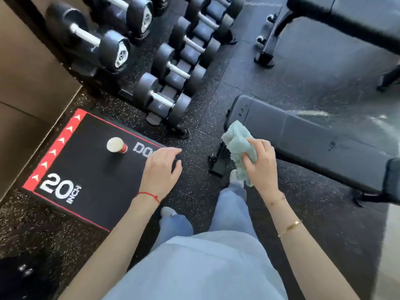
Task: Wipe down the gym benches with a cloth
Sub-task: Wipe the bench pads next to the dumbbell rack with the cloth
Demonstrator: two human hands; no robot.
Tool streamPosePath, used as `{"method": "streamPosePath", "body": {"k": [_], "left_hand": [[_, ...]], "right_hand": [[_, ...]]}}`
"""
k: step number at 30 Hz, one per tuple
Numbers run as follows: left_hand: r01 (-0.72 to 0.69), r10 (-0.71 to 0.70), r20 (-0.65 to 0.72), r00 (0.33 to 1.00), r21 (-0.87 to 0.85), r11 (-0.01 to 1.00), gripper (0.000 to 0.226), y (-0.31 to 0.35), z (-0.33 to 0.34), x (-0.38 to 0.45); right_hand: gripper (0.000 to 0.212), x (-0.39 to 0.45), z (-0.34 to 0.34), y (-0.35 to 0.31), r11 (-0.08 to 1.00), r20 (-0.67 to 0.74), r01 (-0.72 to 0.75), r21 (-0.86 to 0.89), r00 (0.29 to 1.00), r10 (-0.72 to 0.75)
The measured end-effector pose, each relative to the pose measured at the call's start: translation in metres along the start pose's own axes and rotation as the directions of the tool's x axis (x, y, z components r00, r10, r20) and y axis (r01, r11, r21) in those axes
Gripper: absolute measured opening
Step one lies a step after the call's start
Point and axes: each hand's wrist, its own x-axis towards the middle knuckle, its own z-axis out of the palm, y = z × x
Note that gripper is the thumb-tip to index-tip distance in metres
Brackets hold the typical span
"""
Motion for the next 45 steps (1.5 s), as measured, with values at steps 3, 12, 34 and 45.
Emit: {"method": "streamPosePath", "body": {"k": [3,12,34,45], "left_hand": [[-0.072,0.072,0.025,0.997,-0.01,0.997,0.031,0.044,0.027,0.04],[-0.107,0.106,0.133,0.985,-0.001,0.994,0.035,0.152,0.134,0.155],[-0.169,0.162,0.047,0.986,0.208,0.963,0.052,0.023,0.452,0.297],[-0.255,0.274,-0.133,0.953,0.138,0.957,0.064,-0.01,0.499,0.302]], "right_hand": [[0.04,0.025,-0.031,0.051,0.997,-0.019,-0.075,-0.036,0.997,0.074],[0.036,0.121,-0.083,0.192,0.985,0.085,-0.119,-0.122,0.988,0.13],[0.052,0.212,0.179,0.438,0.889,0.316,0.338,-0.308,0.918,-0.24],[0.051,0.224,0.199,0.443,0.815,0.325,0.446,-0.37,0.884,-0.336]]}}
